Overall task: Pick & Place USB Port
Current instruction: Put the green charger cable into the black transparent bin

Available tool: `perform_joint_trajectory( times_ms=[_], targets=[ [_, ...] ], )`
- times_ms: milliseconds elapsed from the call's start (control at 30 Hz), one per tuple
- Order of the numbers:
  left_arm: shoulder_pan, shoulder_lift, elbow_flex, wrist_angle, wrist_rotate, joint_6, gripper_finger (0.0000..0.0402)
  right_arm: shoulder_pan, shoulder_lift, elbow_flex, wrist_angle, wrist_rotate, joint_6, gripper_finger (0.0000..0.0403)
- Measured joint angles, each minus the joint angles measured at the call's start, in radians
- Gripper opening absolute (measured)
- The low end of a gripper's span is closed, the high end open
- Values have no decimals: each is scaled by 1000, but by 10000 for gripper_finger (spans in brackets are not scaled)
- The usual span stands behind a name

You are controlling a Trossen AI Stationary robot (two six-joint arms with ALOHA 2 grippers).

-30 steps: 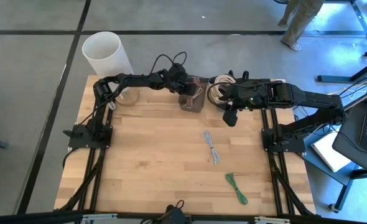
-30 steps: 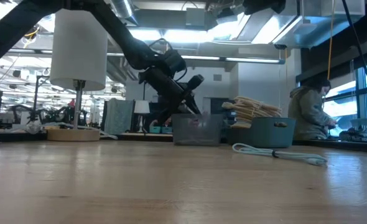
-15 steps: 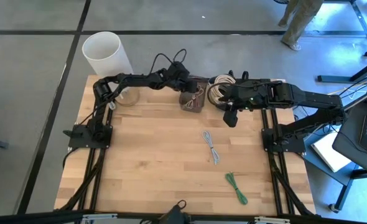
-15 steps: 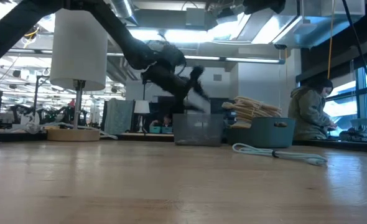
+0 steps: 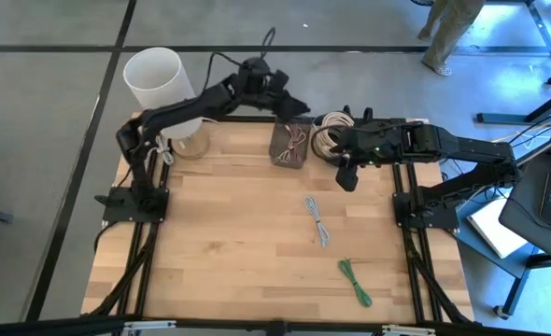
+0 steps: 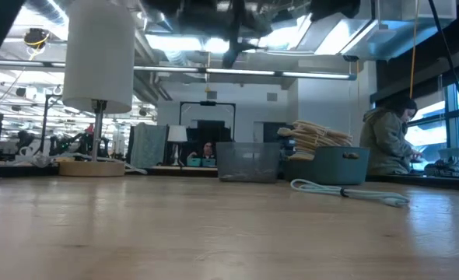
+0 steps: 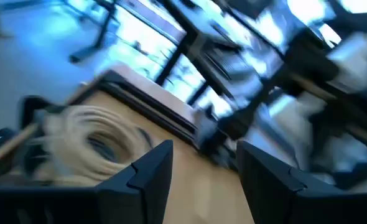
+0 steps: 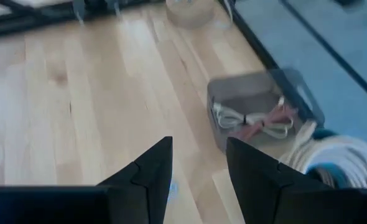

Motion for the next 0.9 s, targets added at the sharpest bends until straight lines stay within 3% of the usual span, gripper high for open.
perform_joint_trajectory(
  times_ms=[267,367,533,633,700,800,900],
  targets=[
    [-246,-146,52,-439,-20,241,171,0,0,0,-201,-100,109,155],
    [-333,-195,52,-617,-147,292,171,0,0,0,-313,-200,179,155],
    [-443,-269,52,-855,-451,315,171,47,-2,-13,-454,-327,290,156],
    [-486,-302,52,-927,-593,300,171,115,-2,-79,-405,-396,348,156],
    [-502,-319,52,-947,-663,292,171,175,-2,-164,-279,-468,401,156],
    [-507,-339,52,-952,-689,287,171,280,0,-331,-68,-603,506,156],
    [-507,-352,52,-954,-709,295,171,391,0,-502,80,-649,666,156]
  ],
)
